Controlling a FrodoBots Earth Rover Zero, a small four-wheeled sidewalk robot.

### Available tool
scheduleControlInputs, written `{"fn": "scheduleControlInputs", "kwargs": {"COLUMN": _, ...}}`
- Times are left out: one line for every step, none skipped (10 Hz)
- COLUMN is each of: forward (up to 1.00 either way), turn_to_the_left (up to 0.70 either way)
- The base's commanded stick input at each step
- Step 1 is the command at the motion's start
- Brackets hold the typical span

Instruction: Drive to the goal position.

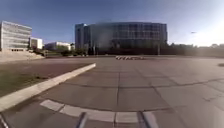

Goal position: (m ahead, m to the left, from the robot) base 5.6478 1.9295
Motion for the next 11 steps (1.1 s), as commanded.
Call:
{"fn": "scheduleControlInputs", "kwargs": {"forward": 0.70, "turn_to_the_left": -0.13}}
{"fn": "scheduleControlInputs", "kwargs": {"forward": 0.70, "turn_to_the_left": -0.13}}
{"fn": "scheduleControlInputs", "kwargs": {"forward": 0.70, "turn_to_the_left": -0.13}}
{"fn": "scheduleControlInputs", "kwargs": {"forward": 0.70, "turn_to_the_left": 0.00}}
{"fn": "scheduleControlInputs", "kwargs": {"forward": 0.70, "turn_to_the_left": 0.00}}
{"fn": "scheduleControlInputs", "kwargs": {"forward": 0.70, "turn_to_the_left": 0.00}}
{"fn": "scheduleControlInputs", "kwargs": {"forward": 0.70, "turn_to_the_left": 0.00}}
{"fn": "scheduleControlInputs", "kwargs": {"forward": 0.70, "turn_to_the_left": 0.00}}
{"fn": "scheduleControlInputs", "kwargs": {"forward": 0.70, "turn_to_the_left": 0.00}}
{"fn": "scheduleControlInputs", "kwargs": {"forward": 0.70, "turn_to_the_left": 0.00}}
{"fn": "scheduleControlInputs", "kwargs": {"forward": 0.70, "turn_to_the_left": 0.00}}
